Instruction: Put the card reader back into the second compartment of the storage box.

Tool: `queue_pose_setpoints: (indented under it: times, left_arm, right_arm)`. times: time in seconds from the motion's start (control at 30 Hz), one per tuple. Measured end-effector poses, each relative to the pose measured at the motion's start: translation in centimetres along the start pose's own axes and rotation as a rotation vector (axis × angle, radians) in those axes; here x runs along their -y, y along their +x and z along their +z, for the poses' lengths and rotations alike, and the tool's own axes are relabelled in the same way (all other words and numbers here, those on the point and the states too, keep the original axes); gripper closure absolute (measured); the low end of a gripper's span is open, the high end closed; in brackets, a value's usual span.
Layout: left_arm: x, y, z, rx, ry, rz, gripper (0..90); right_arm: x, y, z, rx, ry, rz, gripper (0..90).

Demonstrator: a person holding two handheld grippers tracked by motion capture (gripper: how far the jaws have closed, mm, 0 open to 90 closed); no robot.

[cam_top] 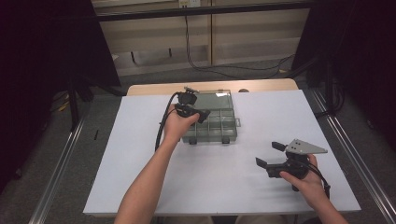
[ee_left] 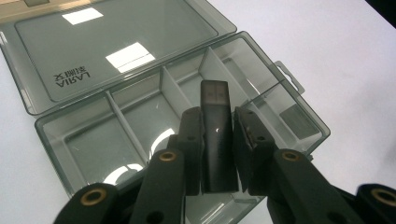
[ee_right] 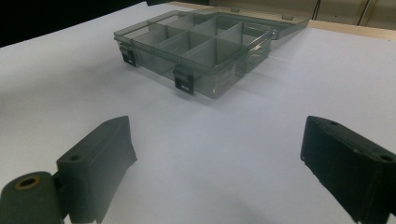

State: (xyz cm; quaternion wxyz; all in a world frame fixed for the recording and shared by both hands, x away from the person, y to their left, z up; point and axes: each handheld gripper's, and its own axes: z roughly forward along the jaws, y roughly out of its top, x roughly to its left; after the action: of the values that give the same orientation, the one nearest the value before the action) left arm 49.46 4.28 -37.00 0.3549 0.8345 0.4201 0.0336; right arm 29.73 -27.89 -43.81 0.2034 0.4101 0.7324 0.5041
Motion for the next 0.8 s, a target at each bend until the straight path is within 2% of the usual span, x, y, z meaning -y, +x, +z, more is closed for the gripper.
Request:
queue_pose_setpoints:
  times: [0.8]
  left_arm:
    - [-0.57,0.62,0.81,-0.012,-0.006,-0.029,73.8]
  right_arm:
    - [0.02,0.0,0.01,-0.004,0.001,0.0,8.9]
